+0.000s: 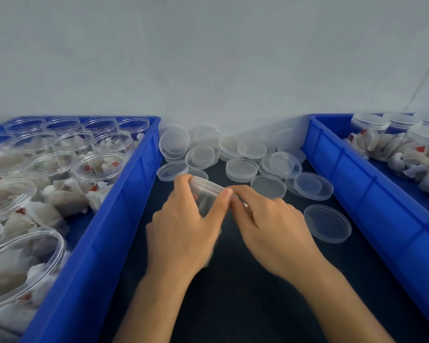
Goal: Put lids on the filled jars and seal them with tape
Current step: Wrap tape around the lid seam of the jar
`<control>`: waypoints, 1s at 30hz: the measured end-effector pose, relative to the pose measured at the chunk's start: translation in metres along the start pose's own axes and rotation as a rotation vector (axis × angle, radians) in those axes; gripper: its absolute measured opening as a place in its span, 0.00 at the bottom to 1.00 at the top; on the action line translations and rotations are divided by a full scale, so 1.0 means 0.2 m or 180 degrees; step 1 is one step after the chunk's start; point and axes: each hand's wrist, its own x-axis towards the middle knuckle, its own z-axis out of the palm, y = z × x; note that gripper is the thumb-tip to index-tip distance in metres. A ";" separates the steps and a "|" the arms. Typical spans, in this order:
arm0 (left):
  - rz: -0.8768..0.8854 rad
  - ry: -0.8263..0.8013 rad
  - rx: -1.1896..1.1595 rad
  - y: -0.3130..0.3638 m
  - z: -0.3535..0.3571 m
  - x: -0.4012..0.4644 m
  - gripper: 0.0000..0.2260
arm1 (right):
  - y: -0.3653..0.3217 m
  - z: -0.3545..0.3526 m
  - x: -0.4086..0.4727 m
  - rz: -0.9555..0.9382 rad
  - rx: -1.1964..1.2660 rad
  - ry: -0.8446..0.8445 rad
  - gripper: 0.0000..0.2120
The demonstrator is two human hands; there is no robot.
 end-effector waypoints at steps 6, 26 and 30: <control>-0.0375 -0.0142 -0.0991 -0.10 -0.02 0.03 0.27 | 0.05 -0.05 0.01 -0.0093 0.0448 -0.0378 0.18; -0.0567 -0.0456 -0.2315 -0.09 -0.02 0.03 0.29 | 0.03 -0.09 0.00 -0.0040 0.0154 -0.0288 0.19; -0.0585 -0.0614 -0.2308 -0.09 -0.02 0.04 0.25 | 0.01 -0.09 0.00 -0.0006 0.0024 -0.0236 0.20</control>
